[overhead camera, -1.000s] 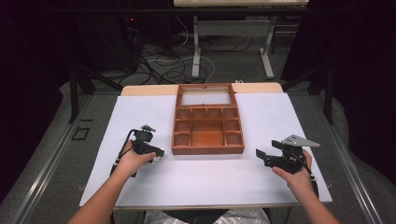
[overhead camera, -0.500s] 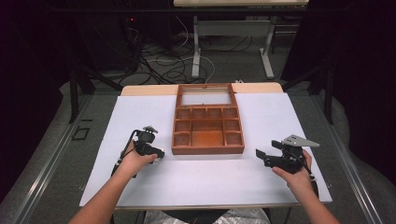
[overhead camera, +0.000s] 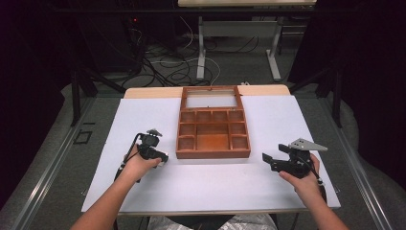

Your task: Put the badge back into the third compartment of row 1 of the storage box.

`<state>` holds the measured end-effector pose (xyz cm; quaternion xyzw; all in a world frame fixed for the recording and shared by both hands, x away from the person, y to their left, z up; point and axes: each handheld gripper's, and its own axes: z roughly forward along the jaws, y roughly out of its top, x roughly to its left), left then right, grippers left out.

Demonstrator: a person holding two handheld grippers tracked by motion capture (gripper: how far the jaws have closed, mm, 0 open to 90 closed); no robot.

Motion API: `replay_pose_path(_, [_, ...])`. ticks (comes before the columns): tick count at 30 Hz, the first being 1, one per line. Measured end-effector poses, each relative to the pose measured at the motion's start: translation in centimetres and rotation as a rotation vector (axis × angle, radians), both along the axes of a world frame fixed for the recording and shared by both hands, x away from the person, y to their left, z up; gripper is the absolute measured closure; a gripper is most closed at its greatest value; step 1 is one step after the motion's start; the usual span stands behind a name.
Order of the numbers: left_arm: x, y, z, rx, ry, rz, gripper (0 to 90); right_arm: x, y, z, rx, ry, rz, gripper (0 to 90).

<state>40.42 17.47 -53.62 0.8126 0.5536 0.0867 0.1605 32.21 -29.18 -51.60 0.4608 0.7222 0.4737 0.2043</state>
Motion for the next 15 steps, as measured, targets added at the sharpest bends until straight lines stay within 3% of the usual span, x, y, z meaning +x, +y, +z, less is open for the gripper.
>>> replay_pose_path(15, [-0.06, 0.07, 0.01, -0.003, -0.001, 0.000, 33.1, 0.04, -0.02, -0.08, 0.000, 0.001, -0.002, 19.2])
